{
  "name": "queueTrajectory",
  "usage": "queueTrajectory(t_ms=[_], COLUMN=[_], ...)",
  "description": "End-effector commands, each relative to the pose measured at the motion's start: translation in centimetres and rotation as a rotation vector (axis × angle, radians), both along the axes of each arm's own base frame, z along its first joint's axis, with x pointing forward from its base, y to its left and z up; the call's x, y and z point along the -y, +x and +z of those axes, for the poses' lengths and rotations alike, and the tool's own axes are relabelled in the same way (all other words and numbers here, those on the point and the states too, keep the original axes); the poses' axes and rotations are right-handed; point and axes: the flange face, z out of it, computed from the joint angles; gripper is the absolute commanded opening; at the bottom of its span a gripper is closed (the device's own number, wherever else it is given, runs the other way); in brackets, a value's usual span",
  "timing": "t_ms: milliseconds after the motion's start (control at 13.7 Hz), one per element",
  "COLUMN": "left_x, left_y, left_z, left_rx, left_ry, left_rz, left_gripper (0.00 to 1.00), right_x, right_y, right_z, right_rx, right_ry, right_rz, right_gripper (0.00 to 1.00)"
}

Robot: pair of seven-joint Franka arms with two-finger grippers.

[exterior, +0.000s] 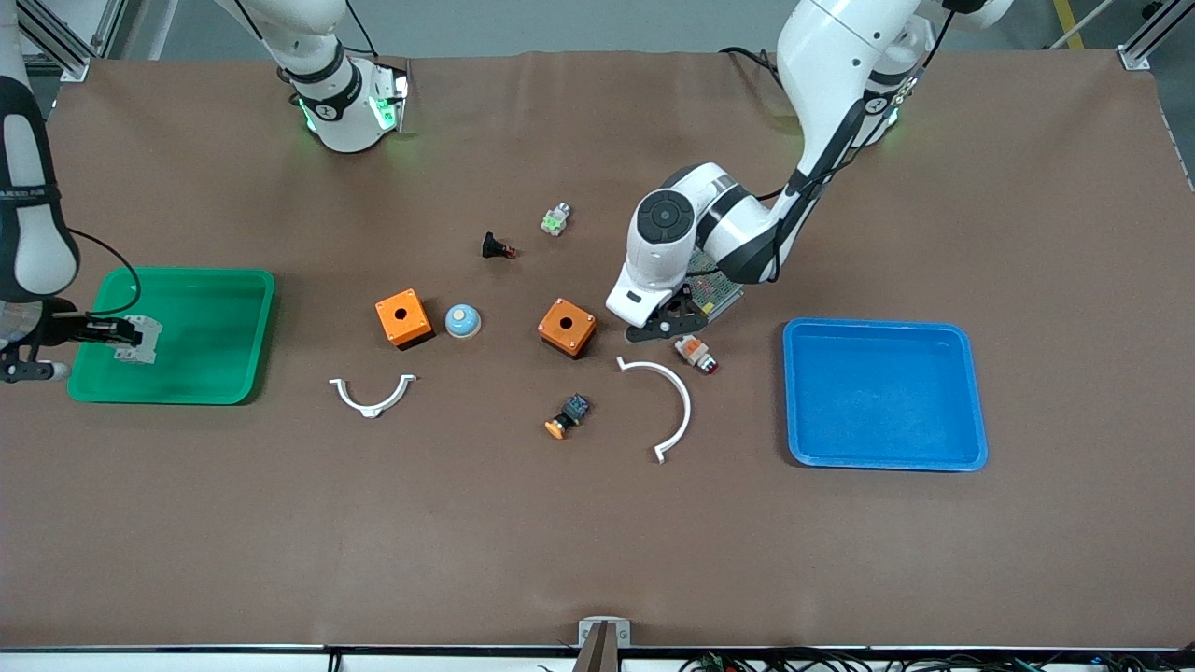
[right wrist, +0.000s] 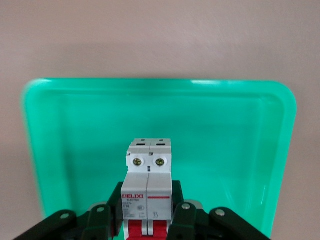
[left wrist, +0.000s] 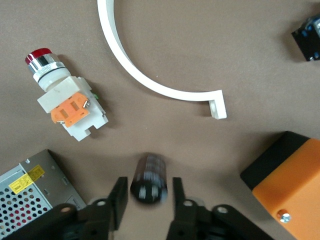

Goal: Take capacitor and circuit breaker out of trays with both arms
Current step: 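Carry the capacitor beside the white arc while the right gripper lifts the breaker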

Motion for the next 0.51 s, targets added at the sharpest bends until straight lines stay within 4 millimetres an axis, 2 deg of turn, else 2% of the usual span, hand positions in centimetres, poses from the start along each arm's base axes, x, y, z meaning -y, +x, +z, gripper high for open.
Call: queueTrajectory(t_ms=[0, 73, 219, 437], left_x=[0.6, 0.2, -1.8, -5.1], left_y=[1.1, 2.0, 5.1, 10.5], left_z=[2.3, 3.4, 7.2, 13.4], left_rx=[0.042, 0.055, 0.079, 0.095], left_ry=[-0.016, -0.019, -0.011, 0.009], left_rz=[0.049, 0.059, 0.101, 0.165], left_gripper=[1.00, 1.00, 1.00, 1.00], right_x=[-4.7, -7.0, -13.2, -25.5], right_y=[4.2, 5.6, 7.5, 9.0], right_z=[7.2, 9.1, 10.4, 10.7], right_rx=[-0.010, -0.001, -0.007, 0.007], right_ry=[0.000, -0.001, -0.025, -0.037], right_rz=[0.003, -0.008, 0.009, 0.143], right_gripper=[0.10, 0.10, 0.08, 0.07])
